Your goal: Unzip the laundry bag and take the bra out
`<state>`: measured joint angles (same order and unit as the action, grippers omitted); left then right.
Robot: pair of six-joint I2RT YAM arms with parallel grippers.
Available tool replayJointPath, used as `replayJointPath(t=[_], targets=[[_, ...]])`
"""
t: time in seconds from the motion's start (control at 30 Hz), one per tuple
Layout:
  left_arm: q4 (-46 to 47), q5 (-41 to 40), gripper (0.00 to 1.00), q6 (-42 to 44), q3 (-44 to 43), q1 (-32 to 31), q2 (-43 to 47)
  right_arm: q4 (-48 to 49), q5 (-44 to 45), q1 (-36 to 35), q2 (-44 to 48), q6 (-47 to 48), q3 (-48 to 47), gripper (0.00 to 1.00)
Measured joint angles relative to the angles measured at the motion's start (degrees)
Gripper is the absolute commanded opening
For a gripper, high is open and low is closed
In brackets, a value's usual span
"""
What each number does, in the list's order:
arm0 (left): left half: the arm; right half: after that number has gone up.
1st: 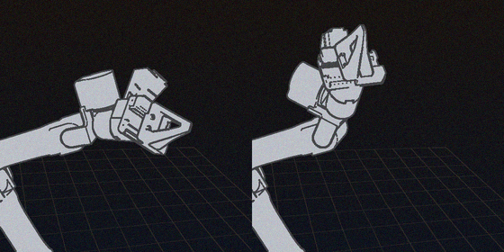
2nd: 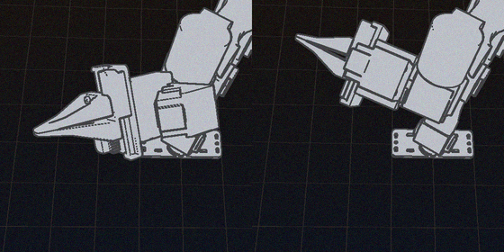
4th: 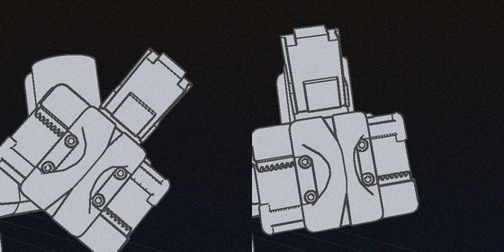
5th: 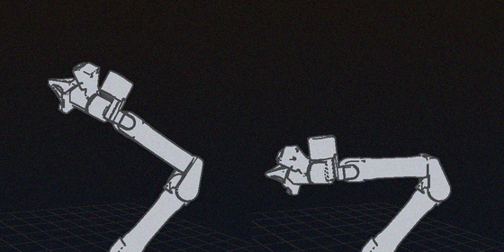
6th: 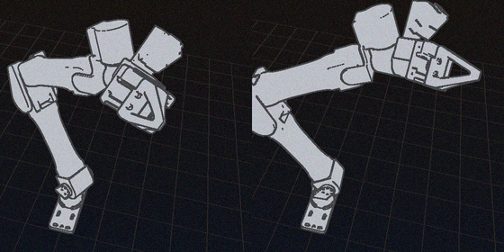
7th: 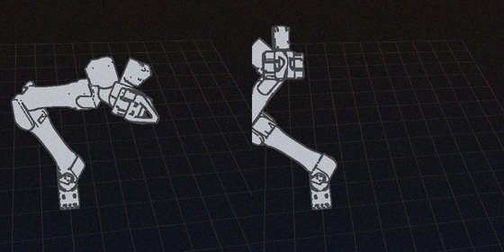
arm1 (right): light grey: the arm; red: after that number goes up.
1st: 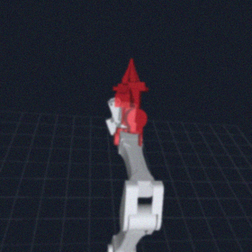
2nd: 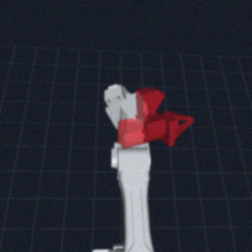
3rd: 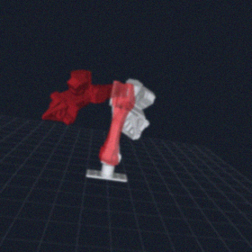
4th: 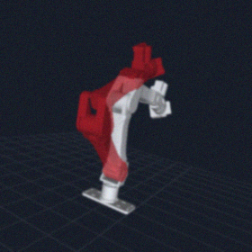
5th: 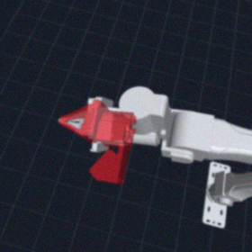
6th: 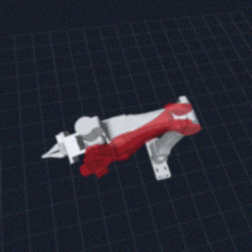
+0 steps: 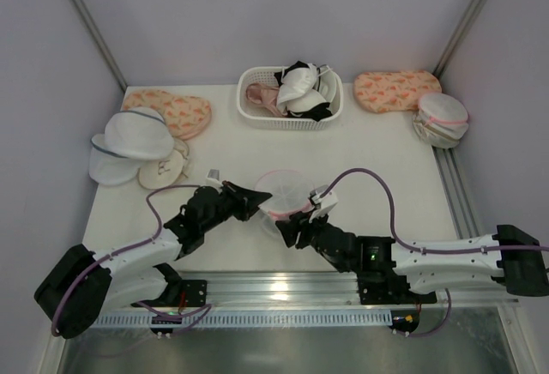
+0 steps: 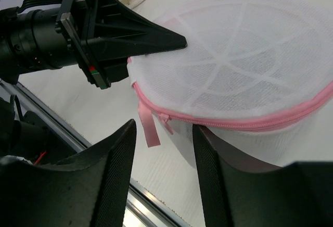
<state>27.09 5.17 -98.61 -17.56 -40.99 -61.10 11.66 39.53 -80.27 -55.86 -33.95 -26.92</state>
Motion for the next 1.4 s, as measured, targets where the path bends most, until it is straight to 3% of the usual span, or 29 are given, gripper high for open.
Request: replayJointPath(t=[0.13, 0.33, 0.37, 0.57, 0.9, 1.0, 1.3, 1.4], targets=[[0.0, 0.0, 0.00, 0.0, 0.0, -0.4, 0.0, 1.0, -0.2, 1.7, -1.3, 0.2, 0.0, 0.38], [0.0, 0.0, 0.00, 0.0, 0.0, -0.6, 0.0, 2.1, -1.2, 2.7, -2.6, 0.3, 0.0, 0.05], [0.0, 0.0, 0.00, 0.0, 0.0, -0.7, 0.0, 2.1, -1.3, 2.7, -2.5, 0.2, 0.0, 0.04], [0.1, 0.0, 0.00, 1.5, 0.0, -0.8, -0.4, -5.0, -1.6, 2.8, 0.1, -1.3, -1.2, 0.04], [-0.1, 7.1, 0.00, 9.6, -0.5, 3.8, -6.2, -33.2, 0.4, 2.8, 1.0, -7.6, -10.6, 0.04], [-1.7, 10.1, 0.00, 13.4, -2.7, 5.4, -8.0, -43.7, 2.8, 2.8, -3.0, -11.7, -15.1, 0.04], [-8.1, 22.3, 0.00, 27.1, -15.9, 10.4, -15.4, -55.6, 8.6, 3.2, -9.1, -19.6, -20.0, 0.04], [-8.5, 26.7, 0.26, 30.4, -22.0, 11.1, -21.9, -56.4, 9.8, 3.7, -9.9, -20.7, -20.0, 0.04]])
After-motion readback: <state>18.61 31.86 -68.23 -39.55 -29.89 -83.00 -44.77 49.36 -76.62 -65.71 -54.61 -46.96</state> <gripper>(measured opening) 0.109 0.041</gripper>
